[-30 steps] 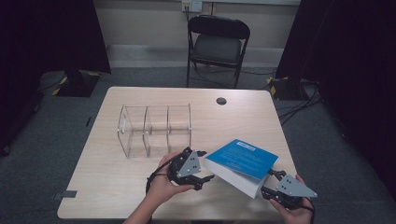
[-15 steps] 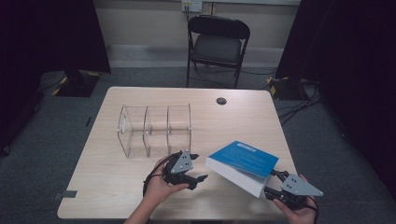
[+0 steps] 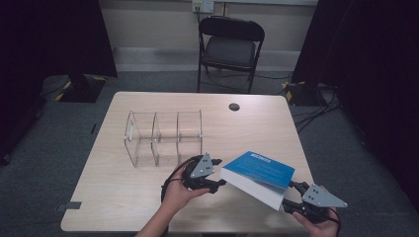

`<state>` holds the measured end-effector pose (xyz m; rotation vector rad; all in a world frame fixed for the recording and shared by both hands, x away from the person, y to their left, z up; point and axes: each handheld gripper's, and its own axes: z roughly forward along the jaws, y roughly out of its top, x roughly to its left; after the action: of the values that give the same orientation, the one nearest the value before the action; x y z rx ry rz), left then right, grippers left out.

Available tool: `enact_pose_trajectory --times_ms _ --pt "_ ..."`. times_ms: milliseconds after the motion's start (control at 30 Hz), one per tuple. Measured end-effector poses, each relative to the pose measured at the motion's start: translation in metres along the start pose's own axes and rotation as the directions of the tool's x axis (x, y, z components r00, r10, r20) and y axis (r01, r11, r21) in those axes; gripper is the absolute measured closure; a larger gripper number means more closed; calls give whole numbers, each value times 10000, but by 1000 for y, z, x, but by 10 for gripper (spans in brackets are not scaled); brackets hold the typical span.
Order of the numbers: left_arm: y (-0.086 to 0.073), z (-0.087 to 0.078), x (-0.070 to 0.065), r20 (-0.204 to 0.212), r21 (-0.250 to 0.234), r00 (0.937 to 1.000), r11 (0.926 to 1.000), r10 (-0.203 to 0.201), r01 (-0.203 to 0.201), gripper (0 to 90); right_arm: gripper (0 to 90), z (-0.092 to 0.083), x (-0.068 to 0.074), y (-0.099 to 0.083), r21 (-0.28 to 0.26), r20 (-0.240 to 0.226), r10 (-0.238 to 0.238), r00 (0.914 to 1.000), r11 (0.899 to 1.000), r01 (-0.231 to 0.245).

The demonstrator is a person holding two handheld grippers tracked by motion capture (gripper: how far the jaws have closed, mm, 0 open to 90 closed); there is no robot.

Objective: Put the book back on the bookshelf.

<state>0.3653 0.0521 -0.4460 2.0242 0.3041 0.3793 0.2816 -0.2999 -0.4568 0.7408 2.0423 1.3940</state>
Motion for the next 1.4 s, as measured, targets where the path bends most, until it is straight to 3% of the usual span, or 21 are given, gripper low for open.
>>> enact_pose_trajectory --times_ms 67,200,300,500,733,867,933,1033,1100,1133,1267,1367,1400 --pt "-2 -2 1 18 -162 10000 9998 -84 84 322 478 -2 -2 1 -10 -143 211 9997 9998 -211" --pt "-2 -5 0 -68 -113 9999 9998 155 -156 308 478 -5 -3 2 -43 -392 554 9977 9984 -556" --pt "1 -5 0 20 -298 9998 9994 199 -199 285 478 -6 -4 2 -52 -507 602 9969 9982 -606" --pt "8 0 -1 285 -454 9993 9987 248 -235 292 477 -9 -6 1 -253 -982 1283 9869 9910 -1313" --pt "16 0 1 585 -1037 9981 9945 190 -128 369 475 -10 -8 -2 -524 -1505 1587 9758 9844 -1681" --pt "21 -2 -1 686 -999 9935 9914 913 -842 412 476 -9 -9 -1 -523 -1532 1536 9762 9852 -1633" --pt "22 -1 -3 868 -1029 9931 9922 788 -697 511 476 -9 -9 0 -494 -1548 1496 9765 9861 -1589" --pt "24 1 -2 928 -820 9915 9932 907 -832 520 476 -9 -9 0 -482 -1582 1517 9757 9858 -1611" --pt "25 0 -1 878 -597 9934 9958 738 -687 531 476 -9 -9 0 -496 -1594 1541 9751 9853 -1638" --pt "27 0 -1 786 -420 9916 9941 1026 -995 536 476 -8 -9 1 -494 -1591 1544 9751 9852 -1641" --pt "36 -6 -6 660 80 9919 9940 1083 -1090 552 476 -8 -10 1 -511 -1770 1633 9706 9833 -1747" --pt "42 -14 -10 570 397 9926 9932 1072 -1096 555 479 -7 -9 2 -511 -2013 1790 9630 9799 -1928" --pt "44 -20 -11 650 506 9936 9941 922 -956 555 480 -6 -8 3 -496 -2249 1938 9549 9765 -2098"
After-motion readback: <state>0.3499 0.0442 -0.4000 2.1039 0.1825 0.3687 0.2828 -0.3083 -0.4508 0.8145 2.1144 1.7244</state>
